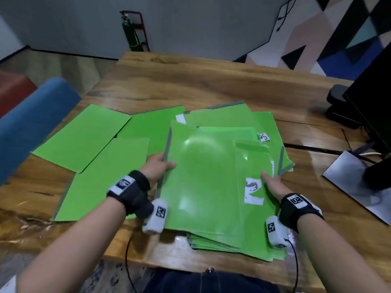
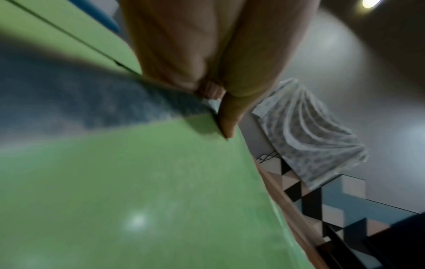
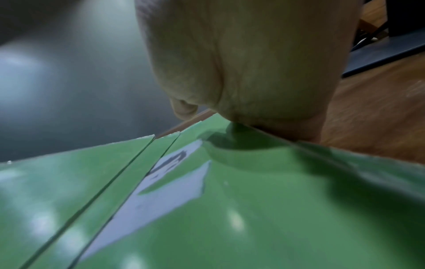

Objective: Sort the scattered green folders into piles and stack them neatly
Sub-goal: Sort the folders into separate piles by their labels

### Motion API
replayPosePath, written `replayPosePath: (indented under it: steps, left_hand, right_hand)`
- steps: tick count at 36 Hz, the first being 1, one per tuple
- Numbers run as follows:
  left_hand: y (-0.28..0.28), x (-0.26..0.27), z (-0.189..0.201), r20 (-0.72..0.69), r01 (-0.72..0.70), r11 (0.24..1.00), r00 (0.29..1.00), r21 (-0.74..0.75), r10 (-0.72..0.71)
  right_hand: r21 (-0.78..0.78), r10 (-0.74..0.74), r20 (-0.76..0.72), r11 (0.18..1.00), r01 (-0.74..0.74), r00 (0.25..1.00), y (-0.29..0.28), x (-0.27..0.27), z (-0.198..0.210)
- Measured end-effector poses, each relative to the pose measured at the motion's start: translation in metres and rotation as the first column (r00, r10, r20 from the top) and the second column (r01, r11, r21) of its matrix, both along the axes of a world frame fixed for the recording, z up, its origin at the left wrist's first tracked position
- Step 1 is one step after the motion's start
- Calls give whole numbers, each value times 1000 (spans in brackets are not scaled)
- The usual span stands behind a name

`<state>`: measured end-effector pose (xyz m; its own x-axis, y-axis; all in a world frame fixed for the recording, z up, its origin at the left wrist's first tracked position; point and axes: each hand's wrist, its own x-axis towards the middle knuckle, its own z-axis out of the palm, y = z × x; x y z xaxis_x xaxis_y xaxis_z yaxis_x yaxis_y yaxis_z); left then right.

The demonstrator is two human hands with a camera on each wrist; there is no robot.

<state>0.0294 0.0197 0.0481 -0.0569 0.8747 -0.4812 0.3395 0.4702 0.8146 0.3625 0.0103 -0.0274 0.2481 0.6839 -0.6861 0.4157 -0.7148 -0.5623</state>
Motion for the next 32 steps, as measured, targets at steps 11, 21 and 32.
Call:
replayPosePath:
  steps: [11, 21, 32]
  left_hand:
    - [-1, -8, -35, -113, -23, 998, 993, -59, 17]
    - [-9, 36, -51, -95, 119, 987, 987, -109, -130]
    - [-30, 87, -67, 0, 126, 976, 992, -178, -128]
  right_hand:
    - [5, -11, 9, 1000, 11, 1000, -1, -2, -2]
    - [16, -14, 24, 1000, 14, 1000, -2, -5, -2]
    - [37, -61, 38, 998, 60, 997, -1, -2, -1]
